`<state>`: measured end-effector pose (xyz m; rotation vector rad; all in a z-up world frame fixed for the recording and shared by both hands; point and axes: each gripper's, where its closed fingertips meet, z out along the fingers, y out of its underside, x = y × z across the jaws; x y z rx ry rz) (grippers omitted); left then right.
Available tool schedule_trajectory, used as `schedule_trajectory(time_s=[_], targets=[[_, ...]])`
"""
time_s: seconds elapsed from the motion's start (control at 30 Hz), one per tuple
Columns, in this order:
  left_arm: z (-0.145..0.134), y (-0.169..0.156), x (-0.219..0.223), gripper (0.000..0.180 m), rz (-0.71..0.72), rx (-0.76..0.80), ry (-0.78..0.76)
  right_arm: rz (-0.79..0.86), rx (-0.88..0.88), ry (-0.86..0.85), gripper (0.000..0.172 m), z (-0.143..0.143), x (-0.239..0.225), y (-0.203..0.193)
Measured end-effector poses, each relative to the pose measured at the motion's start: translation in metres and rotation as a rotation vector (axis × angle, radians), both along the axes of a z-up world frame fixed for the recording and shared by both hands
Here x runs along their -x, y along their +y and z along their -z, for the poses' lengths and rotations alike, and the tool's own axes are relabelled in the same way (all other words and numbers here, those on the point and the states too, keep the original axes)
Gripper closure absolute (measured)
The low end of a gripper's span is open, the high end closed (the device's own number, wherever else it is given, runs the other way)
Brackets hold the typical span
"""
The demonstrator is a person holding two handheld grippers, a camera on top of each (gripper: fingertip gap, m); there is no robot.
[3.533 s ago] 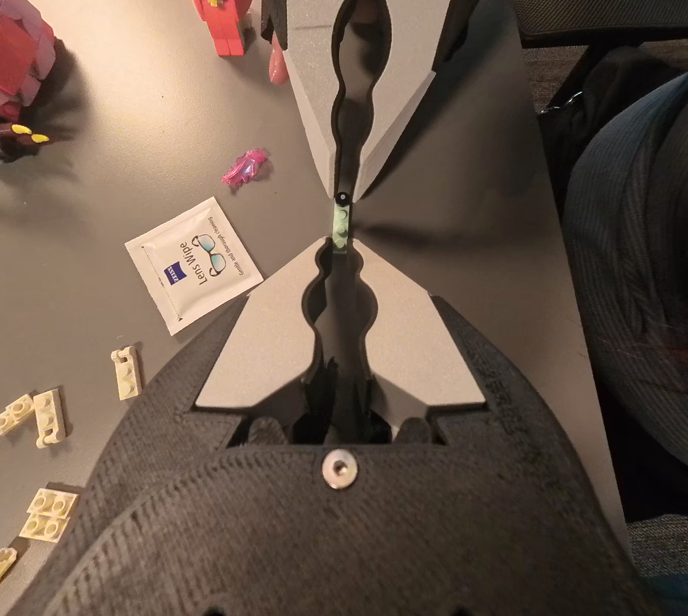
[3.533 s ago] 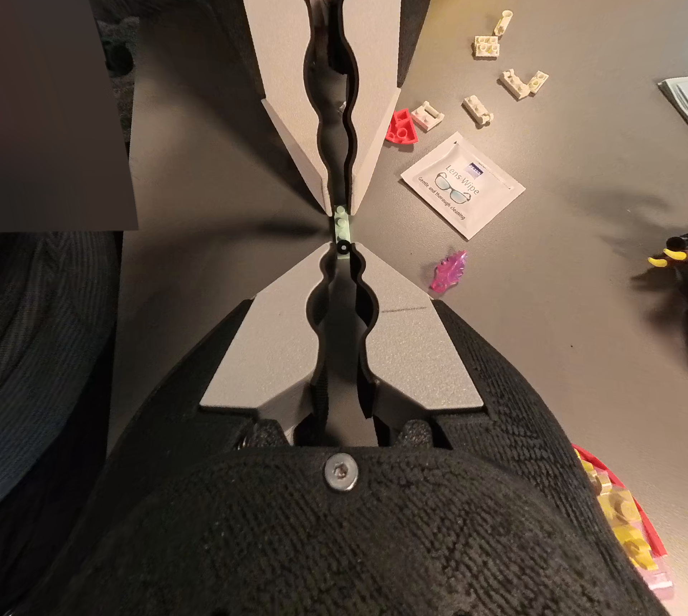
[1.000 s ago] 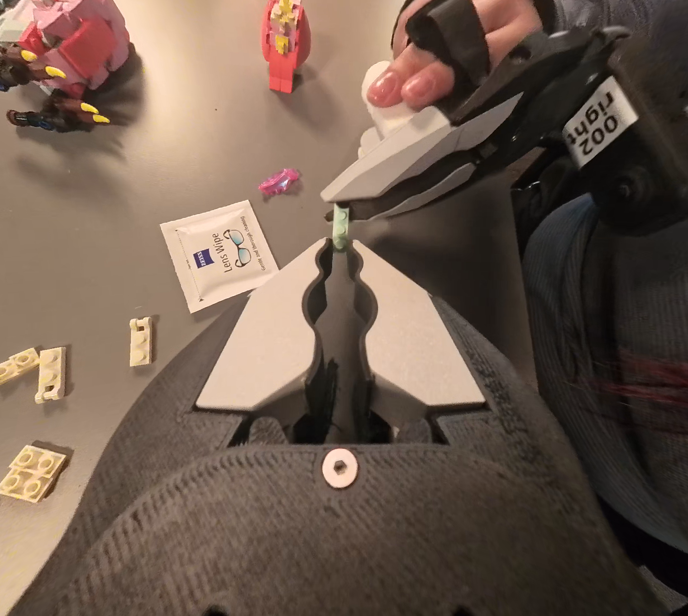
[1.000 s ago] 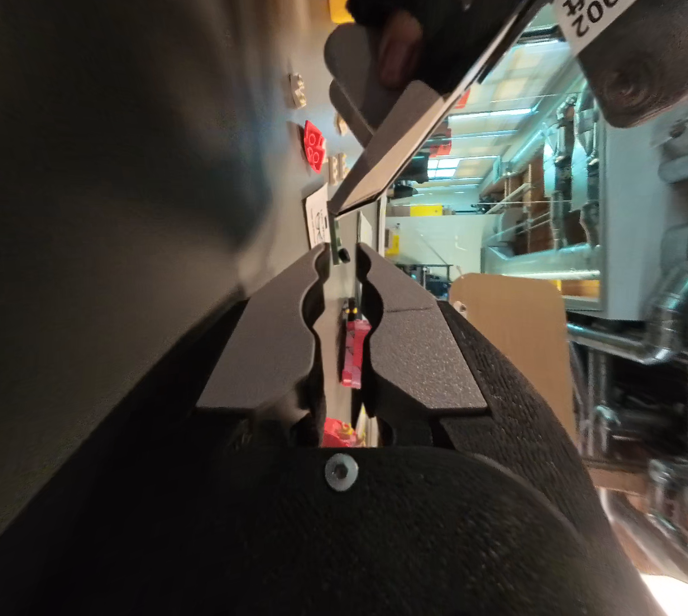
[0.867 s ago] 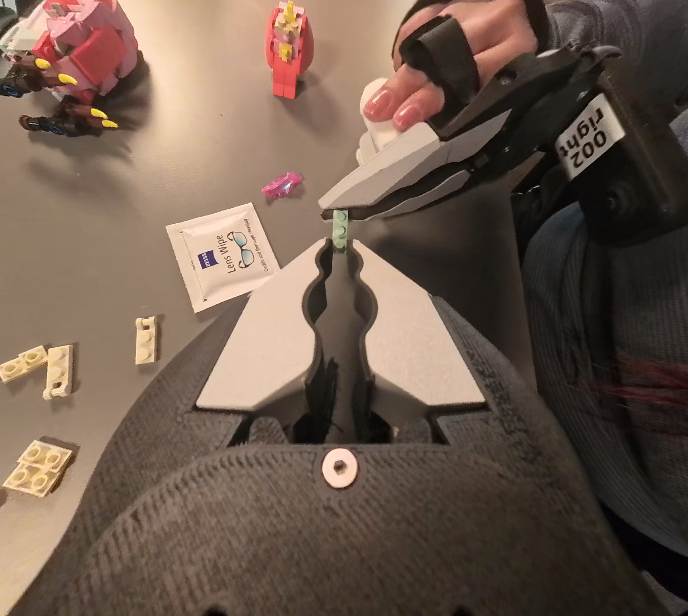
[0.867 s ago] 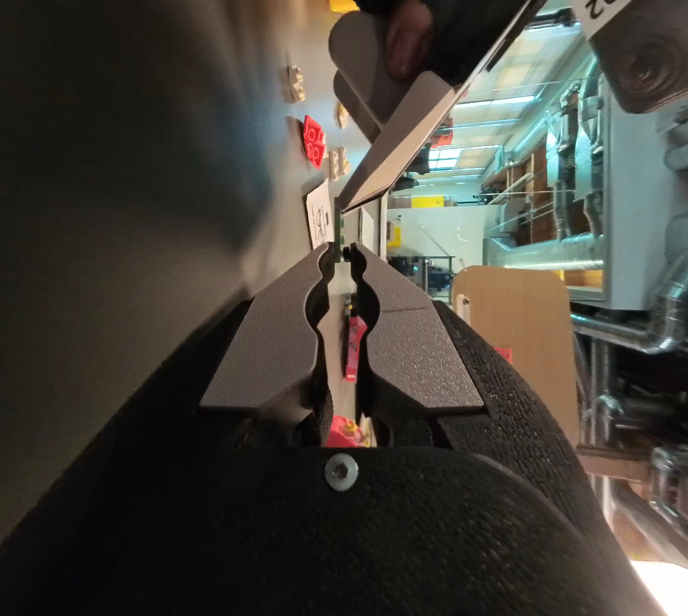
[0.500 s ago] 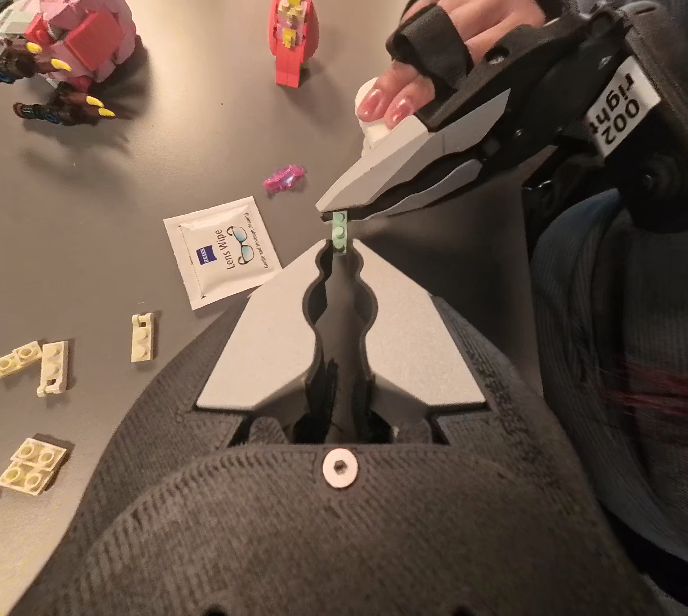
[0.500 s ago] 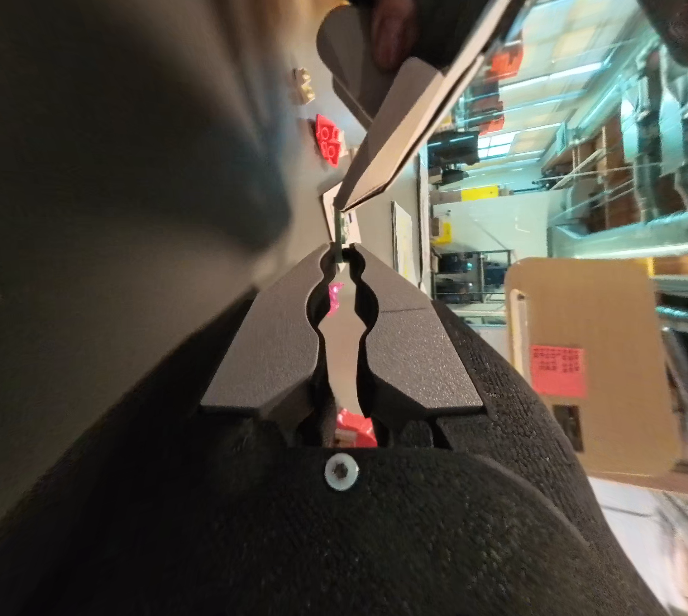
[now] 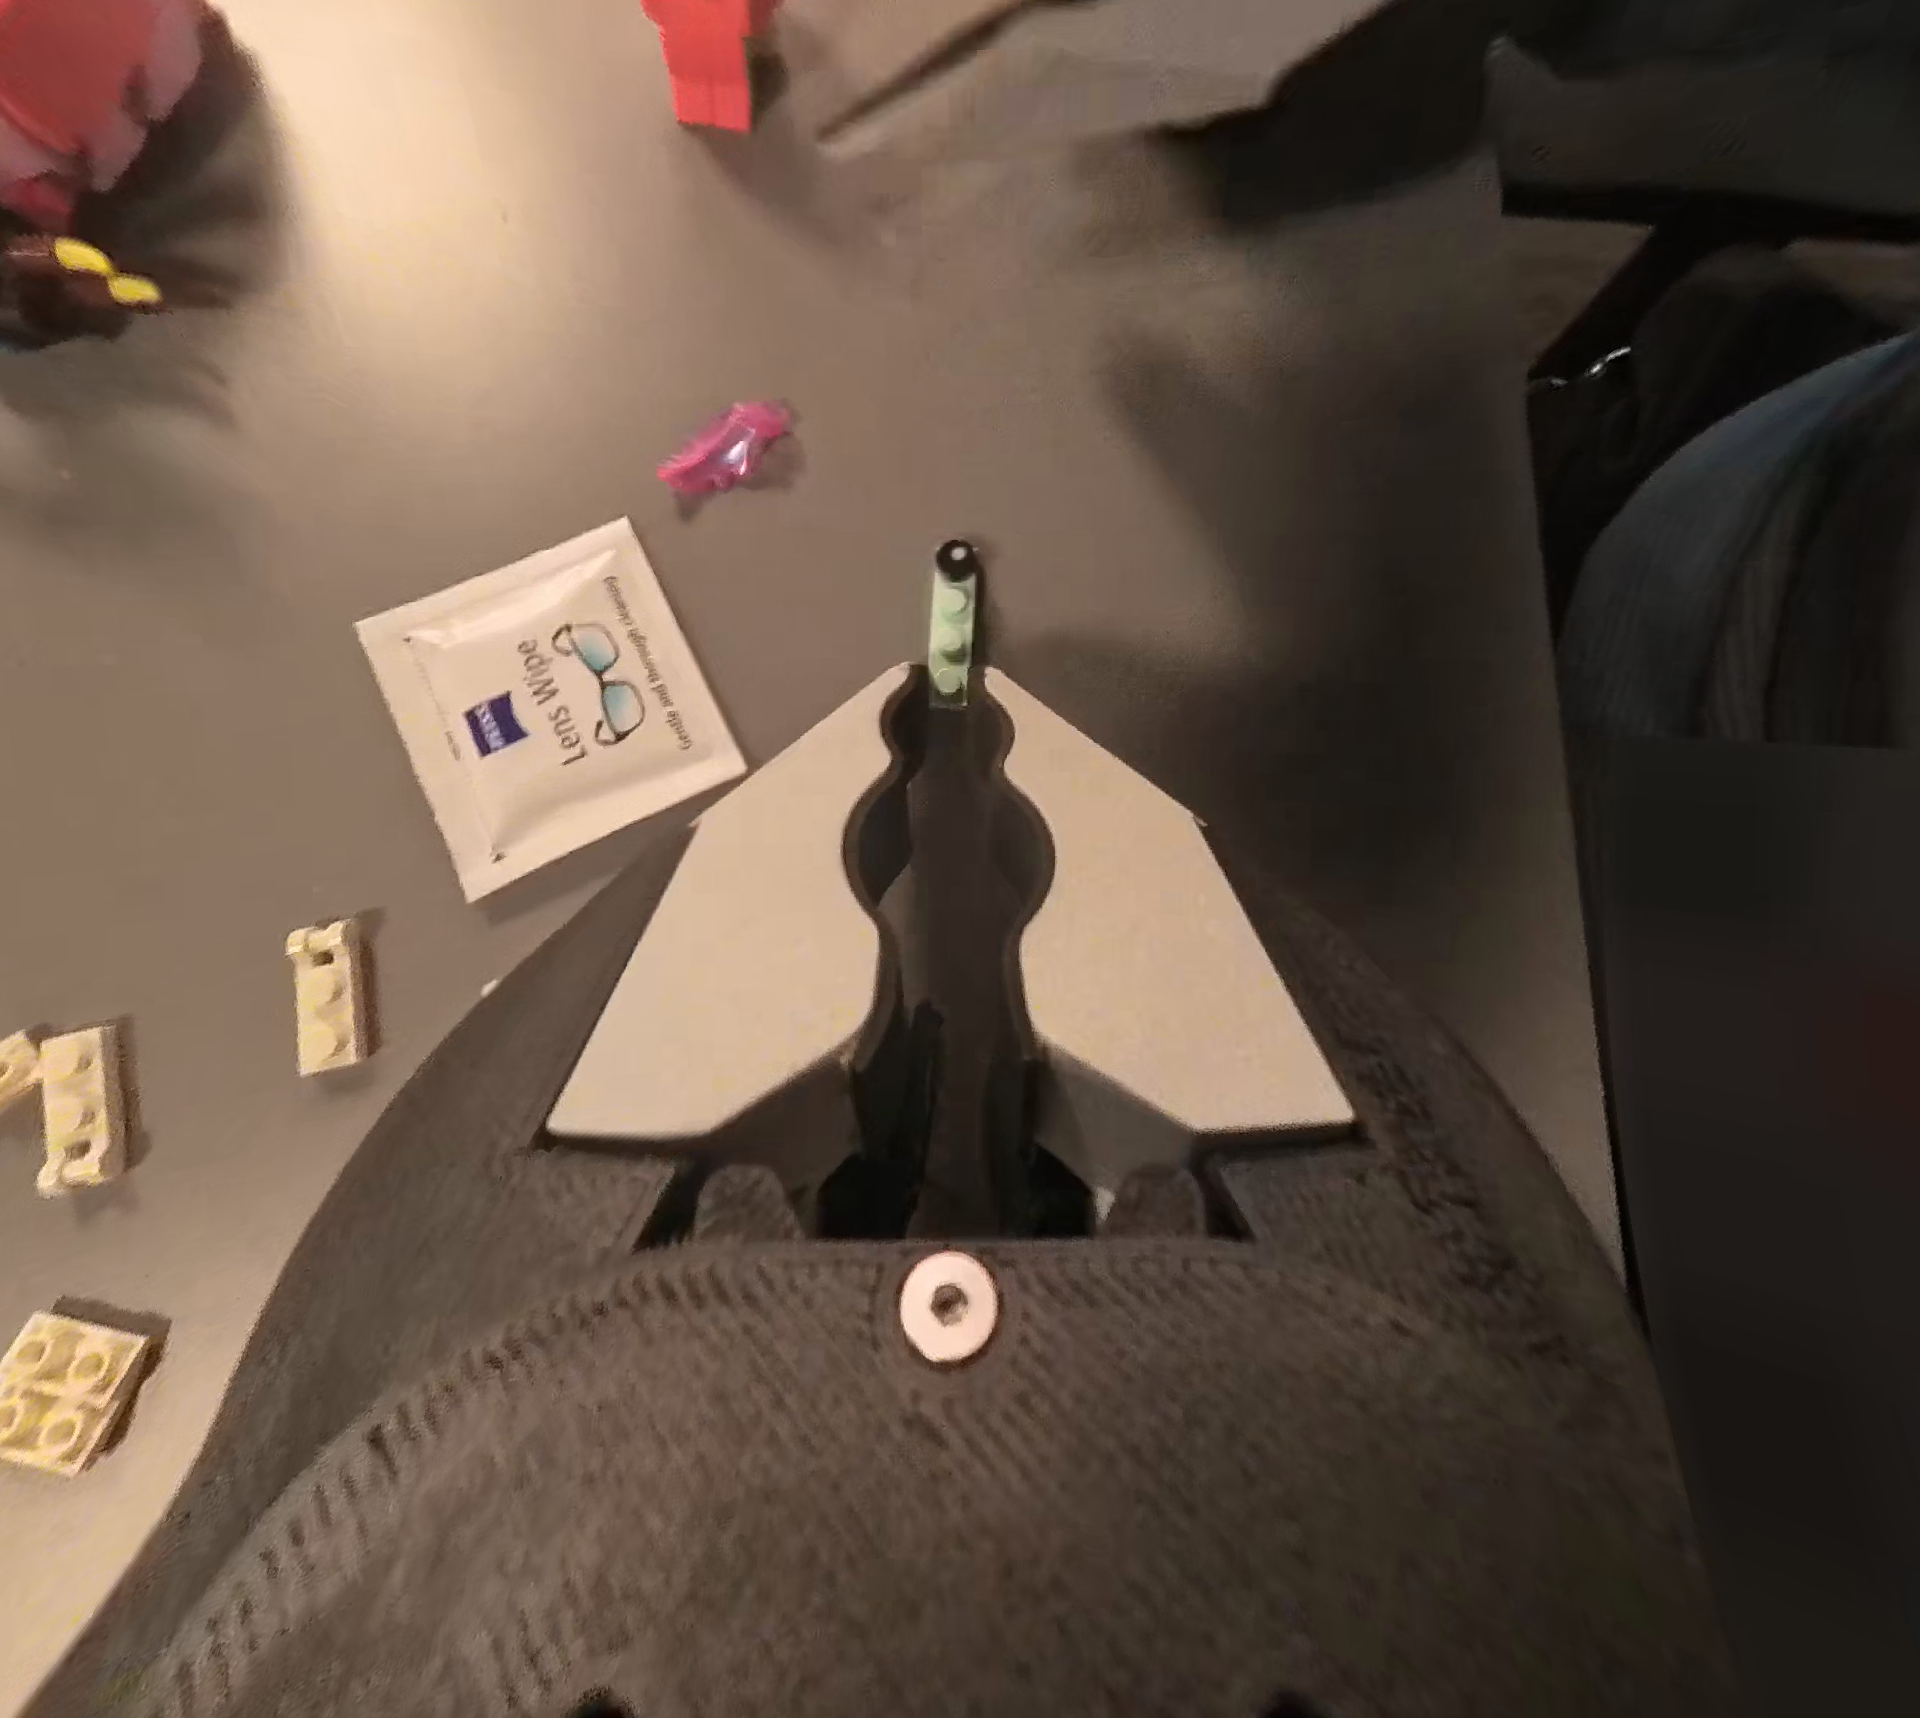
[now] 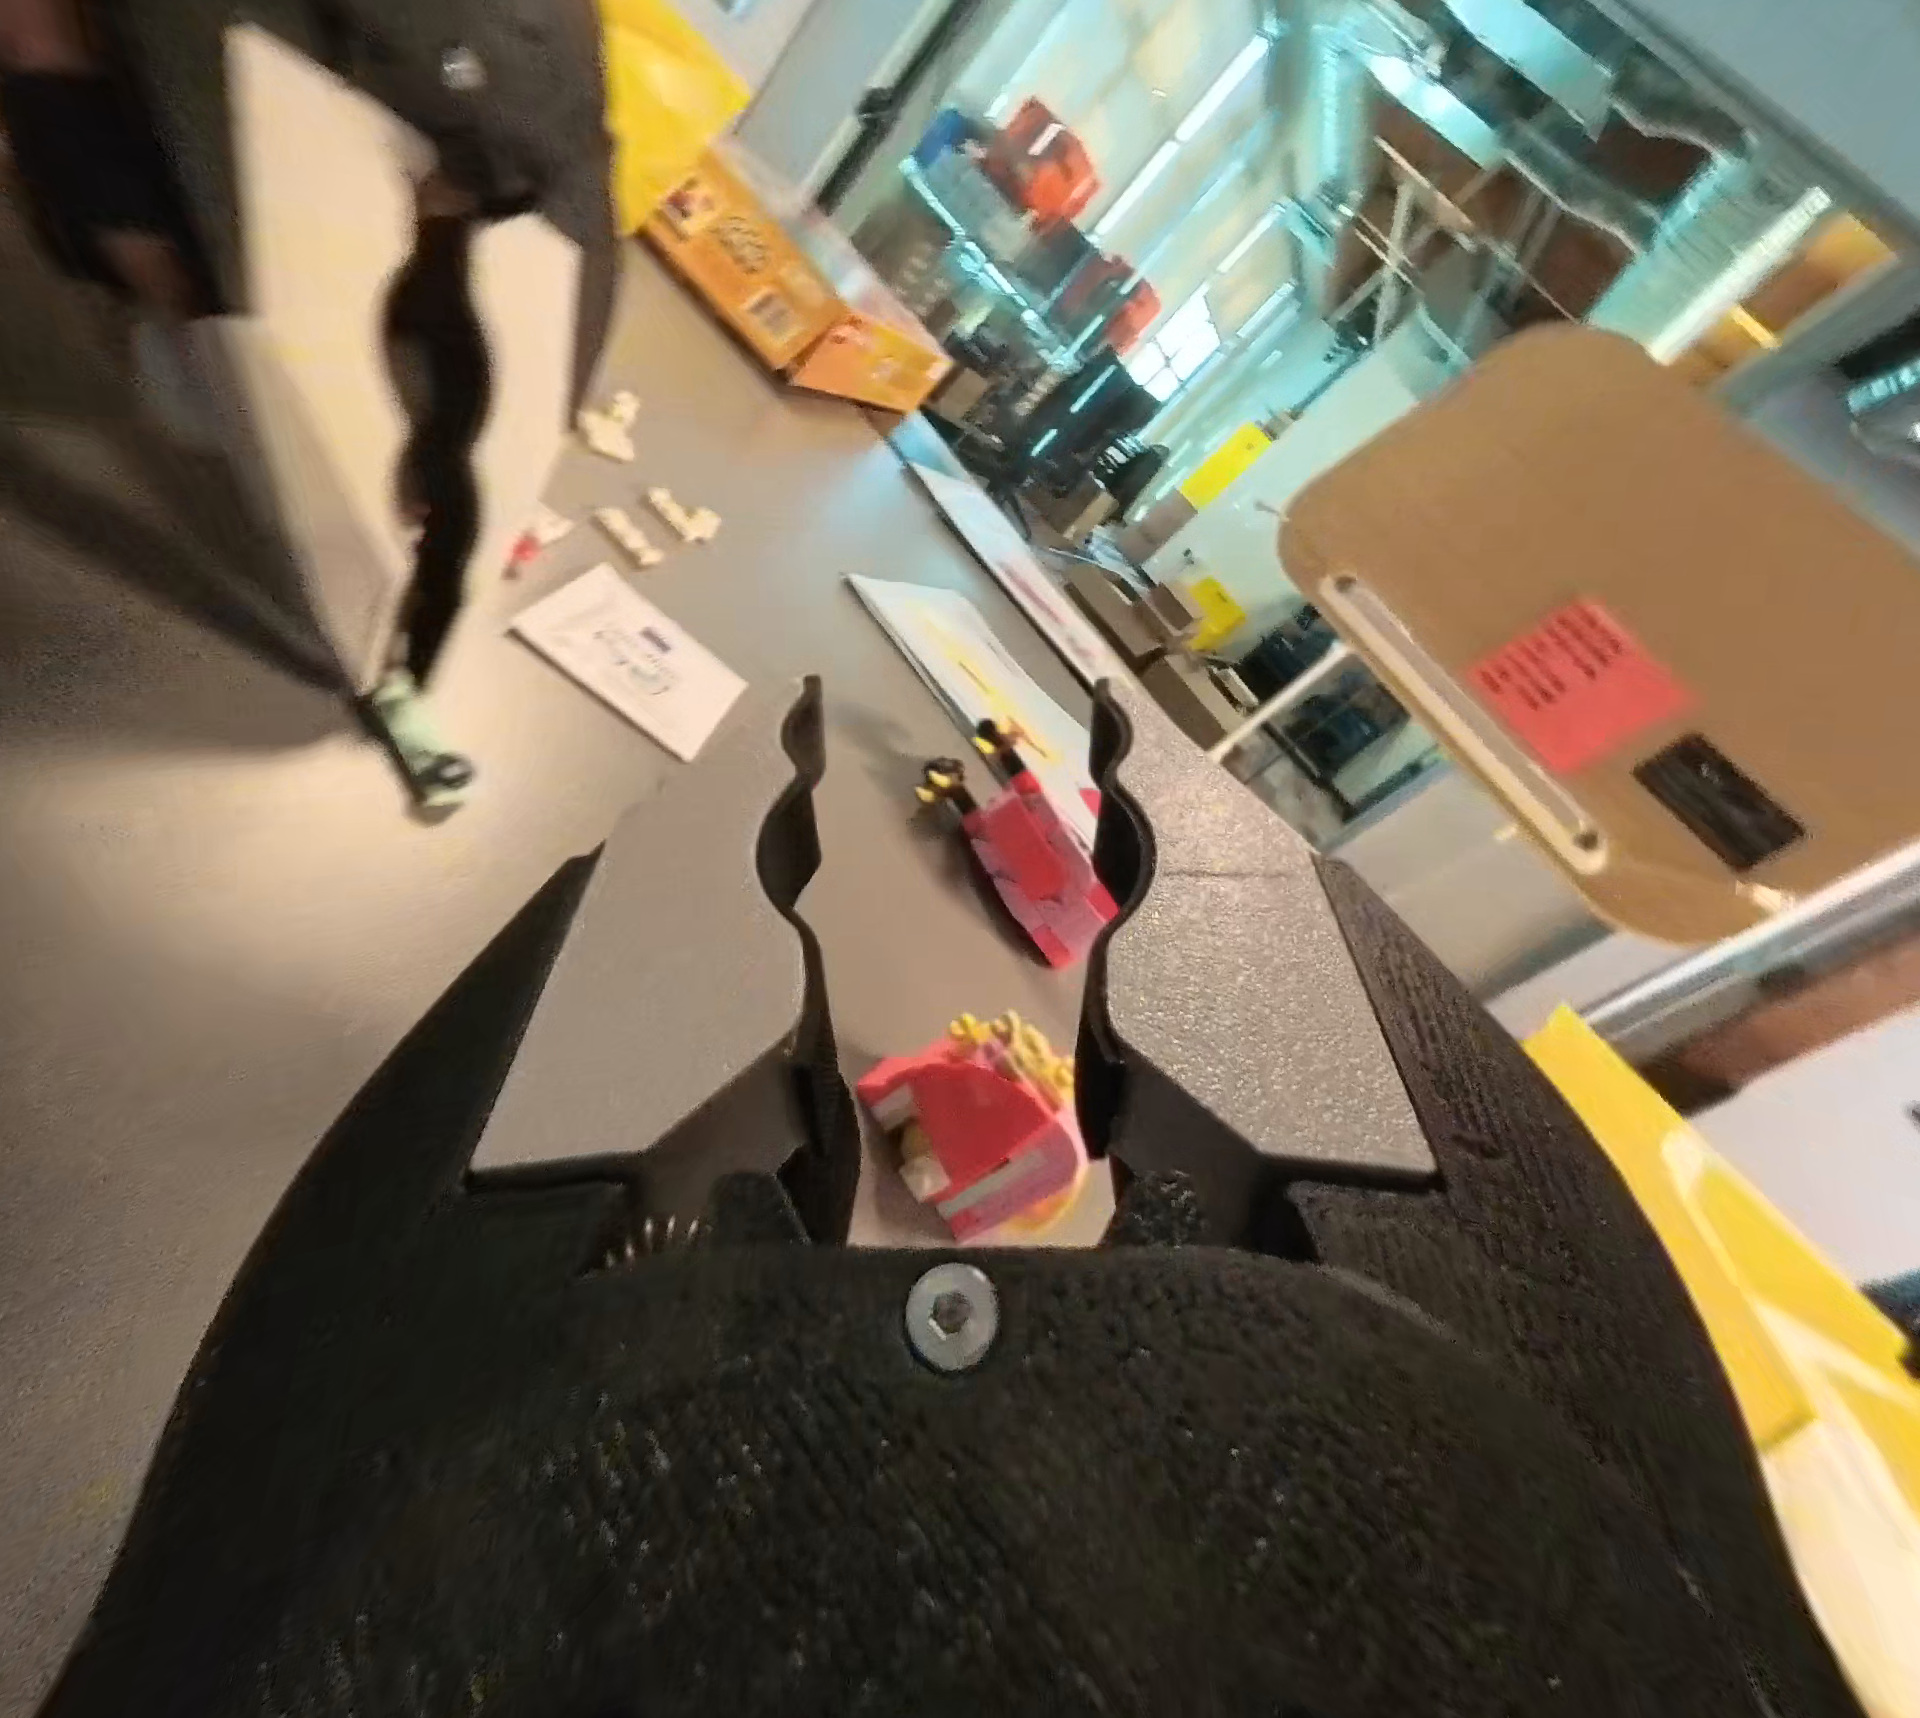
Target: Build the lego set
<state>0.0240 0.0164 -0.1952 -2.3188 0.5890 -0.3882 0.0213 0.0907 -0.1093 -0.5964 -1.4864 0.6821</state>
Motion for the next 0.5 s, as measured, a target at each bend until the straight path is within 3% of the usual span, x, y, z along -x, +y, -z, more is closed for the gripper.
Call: schedule_trajectory(time_s=[0.13, 0.2, 0.27, 0.5], targets=[[0.000, 0.001, -0.007, 0.174, 0.011, -0.007, -0.021, 0.064, 0.172, 0.055, 0.123, -0.013, -0.001, 0.029], [-0.002, 0.002, -0.010, 0.164, -0.002, -0.005, -0.067, 0.082, 0.216, 0.079, 0.123, -0.017, -0.003, 0.038], [-0.003, 0.003, -0.009, 0.150, -0.035, -0.008, -0.081, 0.090, 0.239, 0.094, 0.124, -0.020, -0.004, 0.042], [-0.021, -0.011, -0.009, 0.133, -0.155, -0.093, -0.112, 0.079, 0.271, 0.119, 0.127, -0.025, -0.007, 0.045]])
